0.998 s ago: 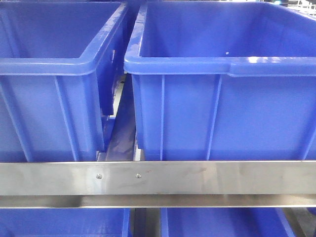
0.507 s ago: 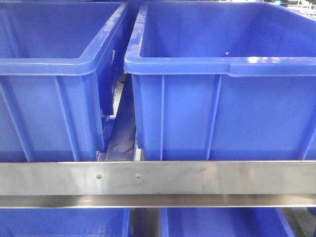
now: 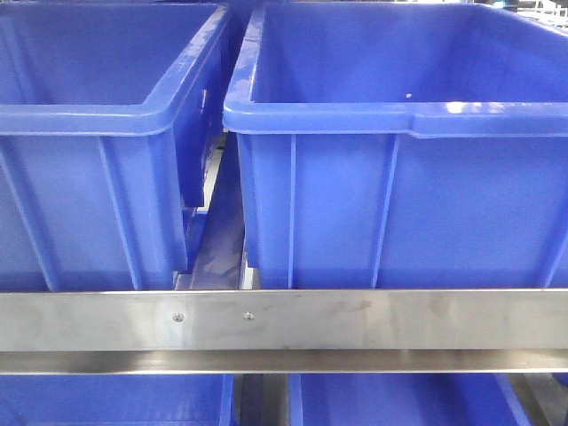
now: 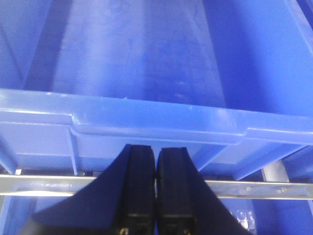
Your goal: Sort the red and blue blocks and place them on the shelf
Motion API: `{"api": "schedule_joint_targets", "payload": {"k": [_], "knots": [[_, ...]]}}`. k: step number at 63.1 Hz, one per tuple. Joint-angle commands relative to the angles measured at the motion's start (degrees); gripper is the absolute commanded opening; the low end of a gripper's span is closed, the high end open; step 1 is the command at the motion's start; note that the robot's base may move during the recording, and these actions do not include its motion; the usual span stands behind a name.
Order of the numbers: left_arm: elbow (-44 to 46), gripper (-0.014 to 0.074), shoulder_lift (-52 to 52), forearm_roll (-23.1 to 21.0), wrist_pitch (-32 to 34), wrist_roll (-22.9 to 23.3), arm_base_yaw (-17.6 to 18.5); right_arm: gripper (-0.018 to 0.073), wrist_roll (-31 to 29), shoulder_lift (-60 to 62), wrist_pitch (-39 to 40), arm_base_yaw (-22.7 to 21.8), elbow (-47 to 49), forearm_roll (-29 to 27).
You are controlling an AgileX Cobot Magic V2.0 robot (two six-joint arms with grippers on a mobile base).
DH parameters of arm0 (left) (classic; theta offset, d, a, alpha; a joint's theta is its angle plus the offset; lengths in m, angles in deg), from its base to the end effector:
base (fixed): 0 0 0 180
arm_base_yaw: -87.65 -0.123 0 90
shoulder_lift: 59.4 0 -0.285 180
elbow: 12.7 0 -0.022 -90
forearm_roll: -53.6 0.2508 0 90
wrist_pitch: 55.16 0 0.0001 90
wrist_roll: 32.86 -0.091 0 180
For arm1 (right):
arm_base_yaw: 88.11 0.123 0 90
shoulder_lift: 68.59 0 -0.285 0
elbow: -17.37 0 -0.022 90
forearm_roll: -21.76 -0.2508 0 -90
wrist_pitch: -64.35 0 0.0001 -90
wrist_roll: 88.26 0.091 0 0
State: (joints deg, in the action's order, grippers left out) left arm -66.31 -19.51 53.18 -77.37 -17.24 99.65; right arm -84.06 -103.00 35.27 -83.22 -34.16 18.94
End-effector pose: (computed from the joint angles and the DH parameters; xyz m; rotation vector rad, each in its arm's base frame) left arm 0.1124 -0.0241 0.2729 -0.0694 2.0323 -0.3120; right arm 0.0954 0.0103 0.2852 0.0158 2.0101 0.1528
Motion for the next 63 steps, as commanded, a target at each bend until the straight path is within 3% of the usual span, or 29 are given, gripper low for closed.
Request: {"api": "schedule_joint_targets", "payload": {"k": [1,63], "knots": [[1.7,0.0124,0.0,0.0,3.3,-0.3,0.4,0.0049,-0.4,-0.1,2.7,0.0,1.5,0.7],[1.7,0.0124,0.0,0.0,3.3,-0.3,0.4,0.0049,-0.4,-0.1,2.5,0.0,1.5,0.7]]}}
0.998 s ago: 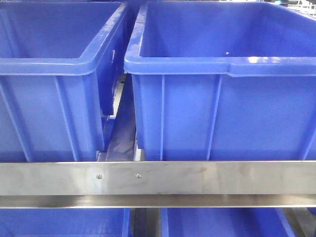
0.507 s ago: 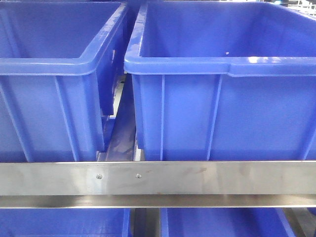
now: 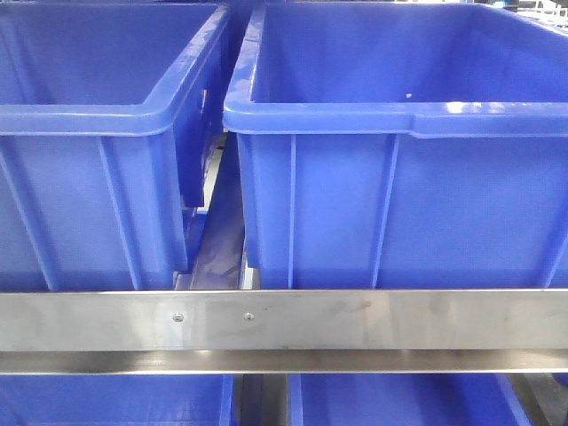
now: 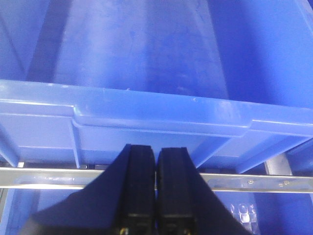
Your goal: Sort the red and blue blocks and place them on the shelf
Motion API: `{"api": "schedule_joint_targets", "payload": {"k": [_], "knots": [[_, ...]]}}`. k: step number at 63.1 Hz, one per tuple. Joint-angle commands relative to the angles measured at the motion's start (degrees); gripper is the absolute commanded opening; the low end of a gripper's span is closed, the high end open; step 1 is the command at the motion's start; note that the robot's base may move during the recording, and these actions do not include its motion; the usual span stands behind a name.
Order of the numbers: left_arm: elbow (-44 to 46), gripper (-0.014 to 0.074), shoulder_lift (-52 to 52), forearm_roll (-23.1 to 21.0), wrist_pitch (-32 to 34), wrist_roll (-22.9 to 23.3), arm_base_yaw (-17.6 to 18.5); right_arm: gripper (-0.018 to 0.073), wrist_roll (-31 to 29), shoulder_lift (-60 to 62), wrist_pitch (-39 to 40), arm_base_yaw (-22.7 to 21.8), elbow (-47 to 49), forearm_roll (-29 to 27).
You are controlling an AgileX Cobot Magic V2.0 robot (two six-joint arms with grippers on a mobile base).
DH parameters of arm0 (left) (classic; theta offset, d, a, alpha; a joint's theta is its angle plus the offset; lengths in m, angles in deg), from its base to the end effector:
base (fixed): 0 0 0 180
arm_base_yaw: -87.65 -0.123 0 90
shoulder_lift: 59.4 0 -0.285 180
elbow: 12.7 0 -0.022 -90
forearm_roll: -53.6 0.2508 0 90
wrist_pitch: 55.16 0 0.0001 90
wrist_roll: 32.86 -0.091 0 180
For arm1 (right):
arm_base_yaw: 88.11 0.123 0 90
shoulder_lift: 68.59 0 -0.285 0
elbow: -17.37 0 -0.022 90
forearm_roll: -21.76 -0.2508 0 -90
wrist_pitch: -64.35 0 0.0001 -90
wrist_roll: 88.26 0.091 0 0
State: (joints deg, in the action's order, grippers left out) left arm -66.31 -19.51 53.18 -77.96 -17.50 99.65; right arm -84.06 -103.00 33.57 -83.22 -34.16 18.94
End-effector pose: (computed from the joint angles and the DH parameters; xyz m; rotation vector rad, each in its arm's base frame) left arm 0.1120 -0.0241 0.2720 -0.0650 2.0425 -0.3072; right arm 0.0942 0.0104 0.2828 0.0150 2.0398 0.1517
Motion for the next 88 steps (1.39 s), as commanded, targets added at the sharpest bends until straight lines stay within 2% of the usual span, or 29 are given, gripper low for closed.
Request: {"api": "schedule_joint_targets", "payload": {"k": [1,16,23,37,45,63,71,88], "knots": [[1.7,0.0124,0.0,0.0,3.9,0.0,0.4,0.0049,-0.4,-0.1,4.2,0.0,1.5,0.7],[1.7,0.0124,0.0,0.0,3.9,0.0,0.4,0.0049,-0.4,3.0,4.2,-0.4,1.5,0.7],[1.7,0.0124,0.0,0.0,3.9,0.0,0.4,0.0049,-0.4,6.1,5.7,-0.4,0.8,2.8],[1.7,0.0124,0.0,0.0,3.9,0.0,0.4,0.0049,-0.4,13.3,18.1,-0.4,-8.4,2.8],[1.7,0.0124,0.0,0.0,3.9,0.0,0.4,0.0049,-0.4,17.5,22.0,-0.4,-14.3,2.8],[1.7,0.0124,0.0,0.0,3.9,0.0,0.4,0.0049,-0.4,27.1,23.9,-0.4,-24.1,2.8],[1.7,0.0124,0.0,0.0,3.9,0.0,0.4,0.0049,-0.4,28.2,28.0,-0.4,-27.3,2.8],[1.7,0.0124,0.0,0.0,4.3,0.0,0.4,0.0049,-0.4,28.2,28.2,-0.4,-27.5,2.8]]}}
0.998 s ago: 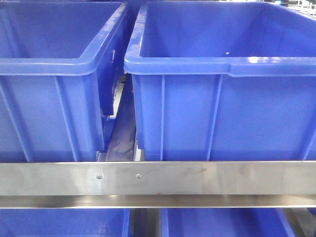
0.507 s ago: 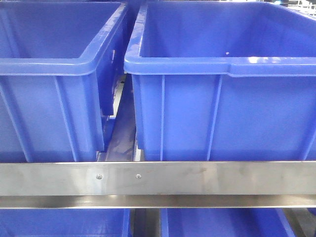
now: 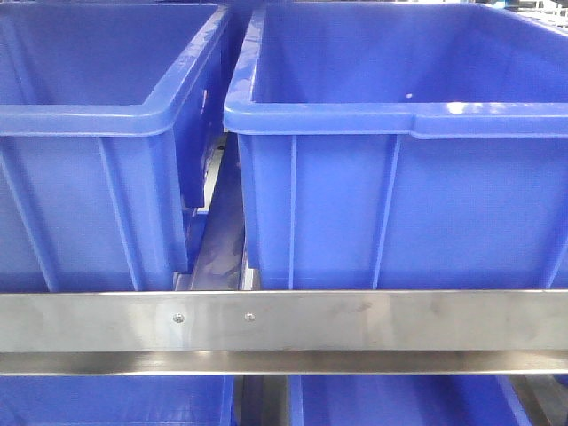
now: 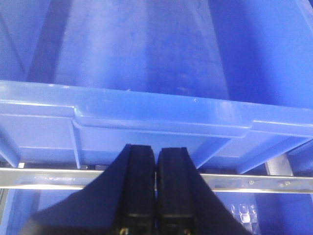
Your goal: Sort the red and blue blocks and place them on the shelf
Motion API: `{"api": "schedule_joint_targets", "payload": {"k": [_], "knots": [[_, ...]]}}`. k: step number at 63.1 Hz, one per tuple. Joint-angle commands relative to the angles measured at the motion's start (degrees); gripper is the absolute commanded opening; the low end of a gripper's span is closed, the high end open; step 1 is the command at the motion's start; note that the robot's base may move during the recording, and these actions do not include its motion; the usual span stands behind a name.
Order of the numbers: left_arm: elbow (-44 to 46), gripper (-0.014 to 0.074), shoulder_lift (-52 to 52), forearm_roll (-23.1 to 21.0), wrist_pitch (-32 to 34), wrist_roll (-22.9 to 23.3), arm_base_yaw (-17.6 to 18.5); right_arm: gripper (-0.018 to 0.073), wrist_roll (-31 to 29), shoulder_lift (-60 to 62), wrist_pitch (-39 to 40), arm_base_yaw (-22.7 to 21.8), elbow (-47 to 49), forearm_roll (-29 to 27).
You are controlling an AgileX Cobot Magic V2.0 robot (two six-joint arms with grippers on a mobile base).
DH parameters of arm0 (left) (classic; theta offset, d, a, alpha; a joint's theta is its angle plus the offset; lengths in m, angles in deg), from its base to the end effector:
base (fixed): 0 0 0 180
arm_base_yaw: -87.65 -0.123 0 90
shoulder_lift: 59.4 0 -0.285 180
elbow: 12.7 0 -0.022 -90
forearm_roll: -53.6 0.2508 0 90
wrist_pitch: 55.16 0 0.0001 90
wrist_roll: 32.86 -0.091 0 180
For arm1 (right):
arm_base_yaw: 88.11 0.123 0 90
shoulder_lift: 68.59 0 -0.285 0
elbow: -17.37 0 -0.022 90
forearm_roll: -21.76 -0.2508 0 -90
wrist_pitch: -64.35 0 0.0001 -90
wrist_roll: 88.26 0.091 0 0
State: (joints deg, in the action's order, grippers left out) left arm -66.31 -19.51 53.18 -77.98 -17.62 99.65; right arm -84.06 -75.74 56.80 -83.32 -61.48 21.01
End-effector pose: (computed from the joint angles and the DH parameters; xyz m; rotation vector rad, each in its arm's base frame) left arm 0.1120 -0.0241 0.2720 -0.0629 2.0428 -0.3059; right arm 0.0565 0.0049 0.1922 0.0009 1.6344 0.1317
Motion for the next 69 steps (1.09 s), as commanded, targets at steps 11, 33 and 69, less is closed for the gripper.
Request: {"api": "schedule_joint_targets", "payload": {"k": [11,33,69], "knots": [[1.7,0.0124,0.0,0.0,4.3,0.1,0.4,0.0049,-0.4,1.0,4.9,-0.3,-0.2,0.8],[1.7,0.0124,0.0,0.0,4.3,0.1,0.4,0.0049,-0.4,1.0,4.9,-0.3,-0.2,0.8],[1.7,0.0124,-0.1,0.0,4.3,0.1,0.4,0.0049,-0.4,1.0,4.9,-0.3,-0.2,0.8]]}}
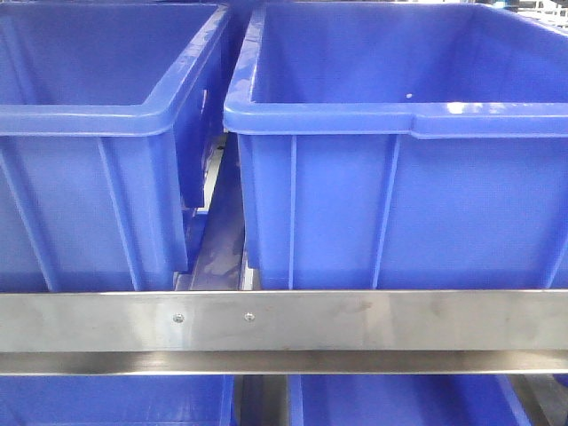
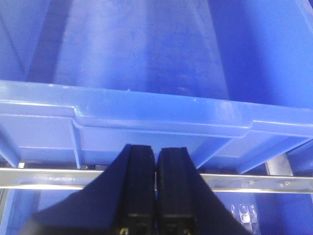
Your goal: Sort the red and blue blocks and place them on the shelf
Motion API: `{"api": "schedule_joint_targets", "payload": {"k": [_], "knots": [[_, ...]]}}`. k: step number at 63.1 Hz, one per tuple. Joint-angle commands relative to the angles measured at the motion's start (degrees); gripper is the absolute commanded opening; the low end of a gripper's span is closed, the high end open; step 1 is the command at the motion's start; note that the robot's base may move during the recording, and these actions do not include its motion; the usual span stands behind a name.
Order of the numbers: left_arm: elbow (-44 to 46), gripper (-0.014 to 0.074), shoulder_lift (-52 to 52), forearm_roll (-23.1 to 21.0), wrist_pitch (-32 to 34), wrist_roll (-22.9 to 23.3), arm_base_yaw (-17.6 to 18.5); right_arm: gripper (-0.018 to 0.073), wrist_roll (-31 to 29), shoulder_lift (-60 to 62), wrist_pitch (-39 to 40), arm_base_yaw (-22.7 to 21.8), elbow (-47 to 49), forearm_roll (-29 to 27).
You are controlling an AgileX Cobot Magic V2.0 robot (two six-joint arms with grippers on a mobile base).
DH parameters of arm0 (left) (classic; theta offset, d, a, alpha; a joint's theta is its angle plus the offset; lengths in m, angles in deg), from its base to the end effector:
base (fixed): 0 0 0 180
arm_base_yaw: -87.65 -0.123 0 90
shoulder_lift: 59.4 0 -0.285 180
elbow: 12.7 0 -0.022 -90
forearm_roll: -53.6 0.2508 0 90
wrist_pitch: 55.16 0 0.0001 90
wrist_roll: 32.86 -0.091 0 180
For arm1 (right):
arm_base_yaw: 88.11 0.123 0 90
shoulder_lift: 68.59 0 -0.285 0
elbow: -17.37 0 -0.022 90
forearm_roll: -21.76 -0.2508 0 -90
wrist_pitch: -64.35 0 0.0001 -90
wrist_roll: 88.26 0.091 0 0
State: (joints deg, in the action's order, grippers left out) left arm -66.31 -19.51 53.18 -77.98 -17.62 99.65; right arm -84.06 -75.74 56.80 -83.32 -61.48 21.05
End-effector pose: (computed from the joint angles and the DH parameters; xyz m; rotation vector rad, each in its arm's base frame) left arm 0.1120 -0.0241 0.2720 -0.0629 2.0428 -0.3059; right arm 0.0565 0.0049 0.1922 0.0004 1.6343 0.1311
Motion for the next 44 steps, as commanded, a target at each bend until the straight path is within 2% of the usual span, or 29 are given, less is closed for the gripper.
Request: {"api": "schedule_joint_targets", "payload": {"k": [1,7,17,22,33,44], "knots": [[1.7,0.0124,-0.1,0.0,4.3,0.1,0.4,0.0049,-0.4,1.0,4.9,-0.3,-0.2,0.7],[1.7,0.0124,-1.3,3.6,4.3,0.1,-0.1,0.0049,-0.4,1.0,4.9,-0.3,-0.2,0.7],[0.2,0.0124,-5.8,6.0,5.0,0.1,-1.9,0.0049,-0.4,1.0,4.8,-0.3,-0.2,0.7],[-2.7,0.0124,-8.8,6.7,7.8,0.1,-2.3,0.0049,-0.4,1.0,4.8,-0.3,-0.2,0.7],[-13.2,0.0124,-18.3,6.2,17.8,0.3,-2.4,0.0049,-0.4,1.0,4.8,-0.3,-0.2,0.7],[-21.8,0.0124,-27.6,4.0,21.5,0.3,-2.4,0.0049,-0.4,1.0,4.8,-0.3,-0.2,0.7]]}}
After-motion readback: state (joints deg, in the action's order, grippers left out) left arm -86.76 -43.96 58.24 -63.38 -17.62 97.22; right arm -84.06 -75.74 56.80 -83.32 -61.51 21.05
